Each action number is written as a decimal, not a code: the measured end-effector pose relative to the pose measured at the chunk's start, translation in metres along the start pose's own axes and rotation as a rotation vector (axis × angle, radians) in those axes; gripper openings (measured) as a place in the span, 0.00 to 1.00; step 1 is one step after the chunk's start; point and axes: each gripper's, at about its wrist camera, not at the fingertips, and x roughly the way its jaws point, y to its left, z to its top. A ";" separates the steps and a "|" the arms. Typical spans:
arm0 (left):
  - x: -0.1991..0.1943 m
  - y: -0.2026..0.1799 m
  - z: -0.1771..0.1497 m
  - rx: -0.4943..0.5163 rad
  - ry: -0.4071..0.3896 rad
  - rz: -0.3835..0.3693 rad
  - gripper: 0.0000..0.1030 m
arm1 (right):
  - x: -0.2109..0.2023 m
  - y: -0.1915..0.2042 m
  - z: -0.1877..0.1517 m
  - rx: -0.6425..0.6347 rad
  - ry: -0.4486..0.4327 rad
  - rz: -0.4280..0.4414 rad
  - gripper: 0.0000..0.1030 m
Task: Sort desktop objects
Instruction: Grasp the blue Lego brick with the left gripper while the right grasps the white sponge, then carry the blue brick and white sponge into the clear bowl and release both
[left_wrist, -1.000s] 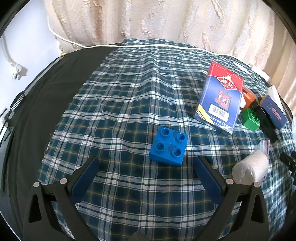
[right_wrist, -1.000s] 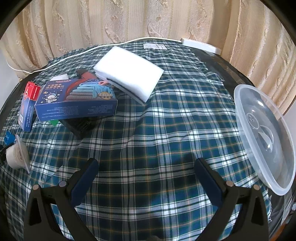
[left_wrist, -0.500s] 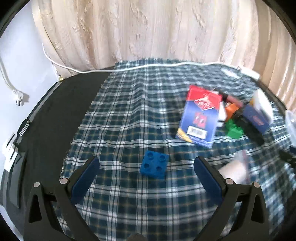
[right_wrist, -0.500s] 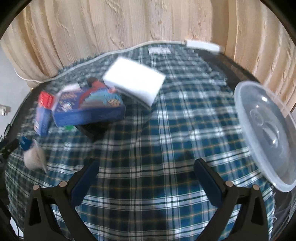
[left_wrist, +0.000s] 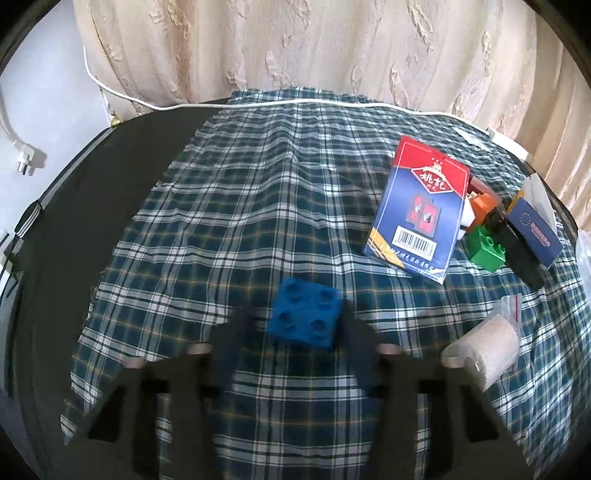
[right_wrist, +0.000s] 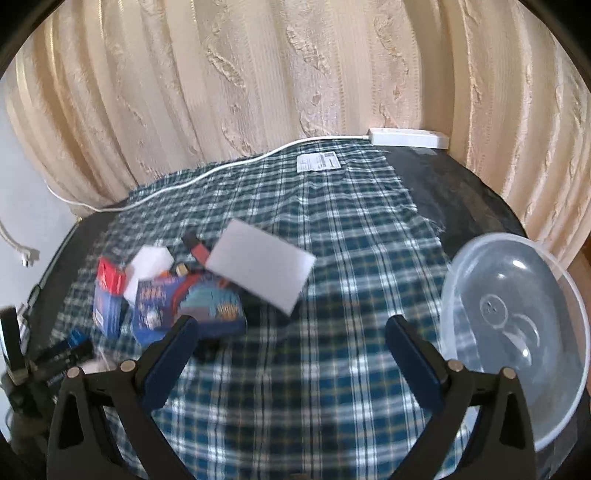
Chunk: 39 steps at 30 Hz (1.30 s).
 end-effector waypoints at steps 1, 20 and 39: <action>-0.001 0.001 0.000 -0.007 -0.004 -0.002 0.33 | 0.003 0.000 0.005 -0.001 0.005 0.014 0.99; -0.029 -0.010 0.012 0.030 -0.089 -0.051 0.33 | 0.081 0.026 0.029 -0.369 0.054 0.120 0.99; -0.055 -0.039 0.022 0.083 -0.145 -0.084 0.33 | 0.028 -0.014 0.006 -0.095 -0.040 0.195 0.73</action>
